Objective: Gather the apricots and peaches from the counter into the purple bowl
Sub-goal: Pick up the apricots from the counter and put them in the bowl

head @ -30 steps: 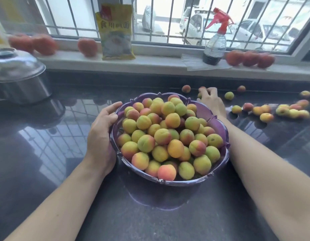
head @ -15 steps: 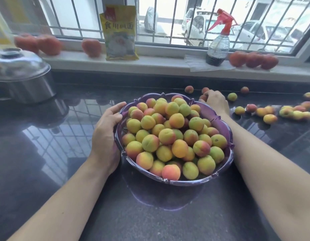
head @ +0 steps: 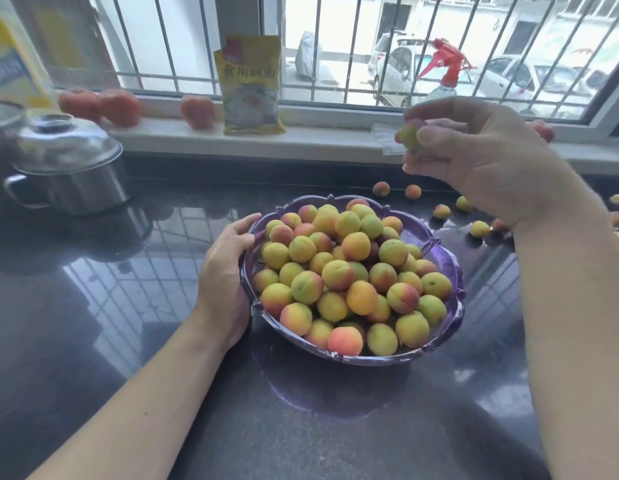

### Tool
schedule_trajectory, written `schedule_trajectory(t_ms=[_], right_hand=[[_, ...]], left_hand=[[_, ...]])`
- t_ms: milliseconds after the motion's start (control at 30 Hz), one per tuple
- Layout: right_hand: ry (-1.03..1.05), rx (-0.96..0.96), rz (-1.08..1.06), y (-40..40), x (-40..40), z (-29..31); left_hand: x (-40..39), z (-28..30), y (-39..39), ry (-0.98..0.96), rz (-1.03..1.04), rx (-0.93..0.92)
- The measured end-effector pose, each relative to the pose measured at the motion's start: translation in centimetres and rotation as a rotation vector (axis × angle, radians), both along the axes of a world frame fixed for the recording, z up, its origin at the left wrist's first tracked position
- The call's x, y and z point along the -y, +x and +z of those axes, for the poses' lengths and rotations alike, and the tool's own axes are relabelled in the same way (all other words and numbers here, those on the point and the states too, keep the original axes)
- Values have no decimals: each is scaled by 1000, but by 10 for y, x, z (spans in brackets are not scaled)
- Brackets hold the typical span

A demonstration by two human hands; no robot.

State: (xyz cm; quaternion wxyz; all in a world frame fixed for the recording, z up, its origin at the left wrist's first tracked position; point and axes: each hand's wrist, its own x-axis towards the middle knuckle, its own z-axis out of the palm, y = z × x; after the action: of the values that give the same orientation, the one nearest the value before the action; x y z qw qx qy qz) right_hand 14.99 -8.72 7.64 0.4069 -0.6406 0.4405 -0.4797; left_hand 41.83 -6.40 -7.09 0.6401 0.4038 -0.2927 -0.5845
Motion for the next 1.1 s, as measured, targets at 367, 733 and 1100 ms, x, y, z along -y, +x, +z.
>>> schedule_trajectory(t_ms=[367,733,1100], right_hand=[[182,-119,193,32,-7,-3],[-91,-979,149,71,-21,-16],[-204,-1213,69,80,-23,-24]], left_hand=[[4,-3,3,13,-9,24],[3,-4,3,15,2,32],[5,-5,3,26,5,20]])
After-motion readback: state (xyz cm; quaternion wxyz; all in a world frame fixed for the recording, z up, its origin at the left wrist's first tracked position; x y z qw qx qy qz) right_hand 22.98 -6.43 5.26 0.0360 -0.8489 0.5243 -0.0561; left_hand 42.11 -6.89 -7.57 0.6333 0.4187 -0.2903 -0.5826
